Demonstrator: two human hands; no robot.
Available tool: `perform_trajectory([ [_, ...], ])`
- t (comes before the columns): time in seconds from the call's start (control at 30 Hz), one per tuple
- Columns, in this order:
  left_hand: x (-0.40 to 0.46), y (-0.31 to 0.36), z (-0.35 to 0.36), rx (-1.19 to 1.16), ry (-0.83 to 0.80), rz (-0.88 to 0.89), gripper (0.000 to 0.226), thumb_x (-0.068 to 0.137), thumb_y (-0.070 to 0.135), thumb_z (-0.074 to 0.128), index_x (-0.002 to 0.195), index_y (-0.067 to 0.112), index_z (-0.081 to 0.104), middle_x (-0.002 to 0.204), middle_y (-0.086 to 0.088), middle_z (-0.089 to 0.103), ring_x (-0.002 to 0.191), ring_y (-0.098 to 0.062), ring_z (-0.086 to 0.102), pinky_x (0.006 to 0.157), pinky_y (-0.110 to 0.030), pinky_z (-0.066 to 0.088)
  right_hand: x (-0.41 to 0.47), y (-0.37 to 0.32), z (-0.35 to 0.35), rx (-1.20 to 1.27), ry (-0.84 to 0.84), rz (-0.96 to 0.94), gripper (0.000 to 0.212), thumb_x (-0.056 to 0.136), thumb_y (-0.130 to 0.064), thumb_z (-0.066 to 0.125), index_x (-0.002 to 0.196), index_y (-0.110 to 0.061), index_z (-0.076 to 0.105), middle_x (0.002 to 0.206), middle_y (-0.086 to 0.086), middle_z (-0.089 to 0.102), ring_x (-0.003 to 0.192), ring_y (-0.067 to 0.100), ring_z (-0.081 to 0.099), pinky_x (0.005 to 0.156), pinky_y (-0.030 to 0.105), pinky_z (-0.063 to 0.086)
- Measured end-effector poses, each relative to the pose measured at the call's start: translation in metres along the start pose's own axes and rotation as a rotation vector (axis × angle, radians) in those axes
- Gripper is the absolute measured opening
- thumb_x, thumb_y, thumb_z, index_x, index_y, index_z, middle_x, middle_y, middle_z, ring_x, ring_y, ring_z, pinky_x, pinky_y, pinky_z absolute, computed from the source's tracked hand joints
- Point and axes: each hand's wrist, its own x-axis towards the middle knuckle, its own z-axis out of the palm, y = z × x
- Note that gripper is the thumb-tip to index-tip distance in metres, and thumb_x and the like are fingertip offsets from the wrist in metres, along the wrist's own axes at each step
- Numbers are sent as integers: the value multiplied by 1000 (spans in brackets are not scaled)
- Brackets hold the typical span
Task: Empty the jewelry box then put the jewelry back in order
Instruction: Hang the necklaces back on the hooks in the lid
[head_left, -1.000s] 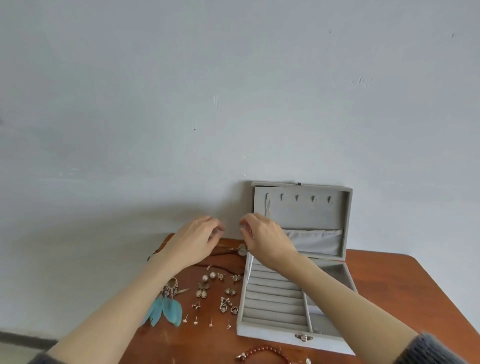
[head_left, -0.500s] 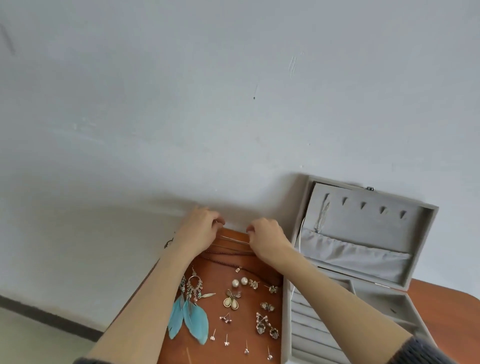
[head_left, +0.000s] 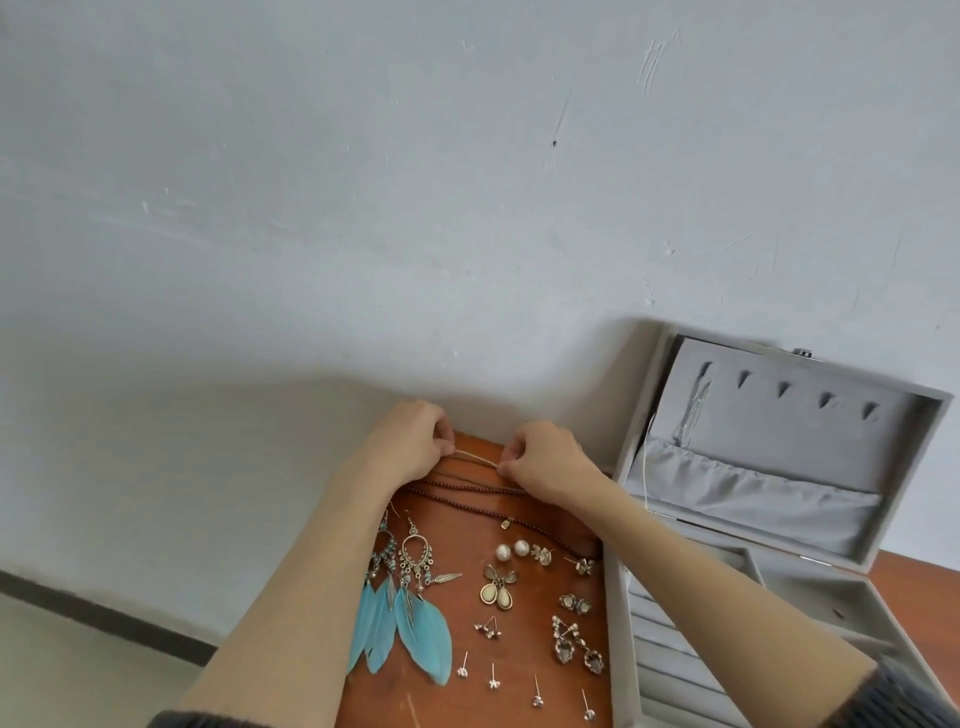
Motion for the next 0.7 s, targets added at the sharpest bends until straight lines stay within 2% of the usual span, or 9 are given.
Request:
perform_trajectory([
  [0.13,2,4,1,56,-24,-47,13,86,11,56,77,19,61,94,-8,64,89,-27,59,80,-36,48,1,-3,-5,1,-91,18,19,85,-9,52,90,3,65,100,18,67,95,32,61,85,38,52],
  [0.17,2,5,2,76,-29,-50,16,86,9,53,76,18,61,91,-9,64,84,-29,59,79,-37,49,1,-4,-6,-16,-124,9,18,85,-8,50,85,4,63,97,18,67,92,32,61,81,36,52],
  [0.23,1,6,4,146,-52,-26,20,87,8,47,74,12,62,89,-11,65,82,-30,59,79,-40,50,0,-6,-9,-34,-184,-14,14,86,-7,47,75,-3,55,81,16,57,75,27,52,66,31,42],
  [0.3,2,5,6,200,-64,6,22,91,11,43,77,8,60,99,-12,62,93,-29,55,83,-40,48,-4,-8,-14,11,-221,-26,13,87,-8,47,75,-10,51,74,12,45,68,21,39,61,27,32],
  [0.43,4,9,4,163,-68,26,16,94,15,40,102,13,53,116,-8,48,115,-26,36,93,-37,33,-8,-4,-24,187,-184,-13,16,87,-13,54,73,-9,61,62,1,50,55,11,41,52,21,34],
  [0.5,4,14,1,58,-20,38,16,91,9,38,90,22,47,109,-3,53,111,-23,37,87,-34,28,-9,-2,-27,241,-174,-8,19,86,-12,54,69,-11,61,66,6,51,50,10,38,47,18,33],
  [0.6,3,24,-6,-33,82,100,24,88,2,36,83,24,44,92,2,58,97,-20,45,79,-30,24,-9,3,-29,304,-155,30,17,84,-9,54,69,-14,59,73,10,52,57,15,41,54,23,35],
  [0.67,1,30,-10,-88,137,146,22,90,3,36,85,22,45,82,7,55,87,-18,48,76,-28,25,-9,6,-29,356,-143,60,12,84,-9,56,76,-17,59,78,9,55,68,18,46,63,30,37],
  [0.7,0,33,-12,-136,145,162,20,92,7,36,86,23,45,79,9,52,83,-17,48,76,-27,27,-10,7,-29,382,-138,64,8,84,-10,58,83,-18,61,79,7,57,71,17,48,64,29,37],
])
